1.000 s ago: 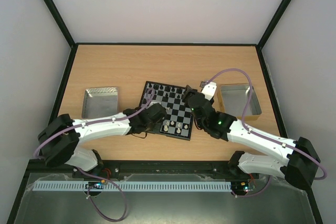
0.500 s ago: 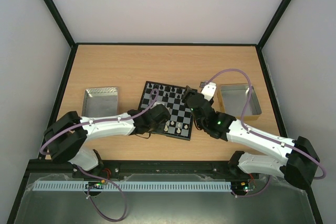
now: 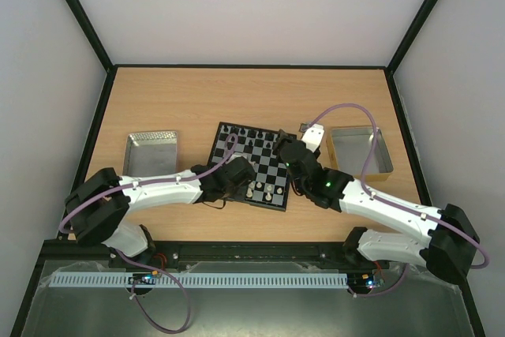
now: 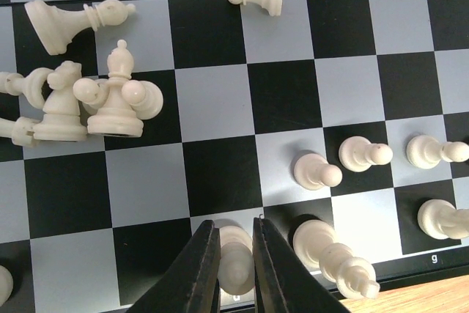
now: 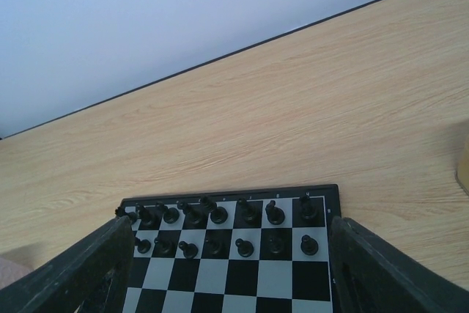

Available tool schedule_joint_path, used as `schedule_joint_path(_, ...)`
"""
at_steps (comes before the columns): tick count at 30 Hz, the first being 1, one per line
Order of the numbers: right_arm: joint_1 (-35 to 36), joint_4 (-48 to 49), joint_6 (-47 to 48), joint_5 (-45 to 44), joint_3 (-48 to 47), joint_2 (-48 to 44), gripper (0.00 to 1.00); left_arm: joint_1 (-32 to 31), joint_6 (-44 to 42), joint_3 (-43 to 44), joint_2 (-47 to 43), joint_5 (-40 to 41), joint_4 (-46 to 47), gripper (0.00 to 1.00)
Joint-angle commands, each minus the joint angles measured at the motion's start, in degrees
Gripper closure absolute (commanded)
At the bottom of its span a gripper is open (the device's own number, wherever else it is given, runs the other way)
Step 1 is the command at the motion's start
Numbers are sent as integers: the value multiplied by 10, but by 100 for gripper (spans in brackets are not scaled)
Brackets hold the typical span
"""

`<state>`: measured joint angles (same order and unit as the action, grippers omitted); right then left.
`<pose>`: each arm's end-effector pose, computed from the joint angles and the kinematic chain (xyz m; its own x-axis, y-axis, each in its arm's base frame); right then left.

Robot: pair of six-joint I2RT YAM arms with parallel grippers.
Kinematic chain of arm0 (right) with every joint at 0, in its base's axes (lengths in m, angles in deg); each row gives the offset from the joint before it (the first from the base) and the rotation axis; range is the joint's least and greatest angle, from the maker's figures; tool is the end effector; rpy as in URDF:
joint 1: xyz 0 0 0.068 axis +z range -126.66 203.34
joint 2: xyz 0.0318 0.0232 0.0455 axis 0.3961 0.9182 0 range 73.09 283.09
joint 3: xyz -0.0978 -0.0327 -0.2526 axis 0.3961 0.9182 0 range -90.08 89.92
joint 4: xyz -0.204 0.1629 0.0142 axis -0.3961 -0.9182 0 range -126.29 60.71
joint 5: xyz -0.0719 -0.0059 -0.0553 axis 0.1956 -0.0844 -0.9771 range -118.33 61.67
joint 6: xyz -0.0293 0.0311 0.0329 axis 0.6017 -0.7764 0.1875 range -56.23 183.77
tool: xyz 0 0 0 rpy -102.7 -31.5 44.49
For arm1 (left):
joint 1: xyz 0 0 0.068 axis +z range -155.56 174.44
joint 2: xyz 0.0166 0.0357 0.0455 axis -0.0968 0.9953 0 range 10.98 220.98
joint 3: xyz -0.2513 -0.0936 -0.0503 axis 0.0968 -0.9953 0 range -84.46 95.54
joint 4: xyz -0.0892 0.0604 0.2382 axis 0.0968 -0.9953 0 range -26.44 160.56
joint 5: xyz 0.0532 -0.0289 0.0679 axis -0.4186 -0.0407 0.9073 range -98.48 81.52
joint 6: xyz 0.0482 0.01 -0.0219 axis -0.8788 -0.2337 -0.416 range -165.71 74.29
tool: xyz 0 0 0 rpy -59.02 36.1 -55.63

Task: Set up the chess pieces on the board
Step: Place the chess piece on the chessboard, then pick up the chess piece from the chessboard.

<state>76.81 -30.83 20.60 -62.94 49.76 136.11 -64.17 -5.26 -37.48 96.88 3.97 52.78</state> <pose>0.1611 0.1836 0.2662 -0.4213 0.3774 -0.8247 -0.0896 0.8875 0.4519 0.1571 -0.2429 0.1787 -0.8321 0.1476 -0.5346 0.3050 0.9268 -0.2189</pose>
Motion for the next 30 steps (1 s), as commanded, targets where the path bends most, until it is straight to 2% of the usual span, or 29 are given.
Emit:
schedule_joint_path(1, -3, -12, -17, -10, 4, 8, 28, -5, -4, -2, -10, -7, -27, 85)
schedule_joint_path(6, -2, -15, -20, -6, 3, 7, 28, -4, -3, -2, -3, -21, -15, 78)
schedule_joint_path(11, -5, -11, 3, 11, 4, 3, 28, 2, 12, 25, -12, -18, -51, 65)
schedule_joint_path(14, -33, 1, 21, 86, 14, 5, 29, 11, 19, 49, -30, -15, -73, 58)
schedule_joint_path(16, -67, 23, 41, 182, 27, 10, 29, 21, 24, 56, -49, -15, -79, 54)
schedule_joint_path(19, -93, 20, 106, 306, 13, 62, 31, 47, 31, 52, -77, -20, -80, 51)
schedule_joint_path(22, -95, -22, 159, 368, -34, 133, 35, 87, 32, 36, -110, -39, -64, 48)
schedule_joint_path(30, -95, -67, 277, 405, -122, 272, 43, 189, 33, -30, -179, -169, 21, 46)
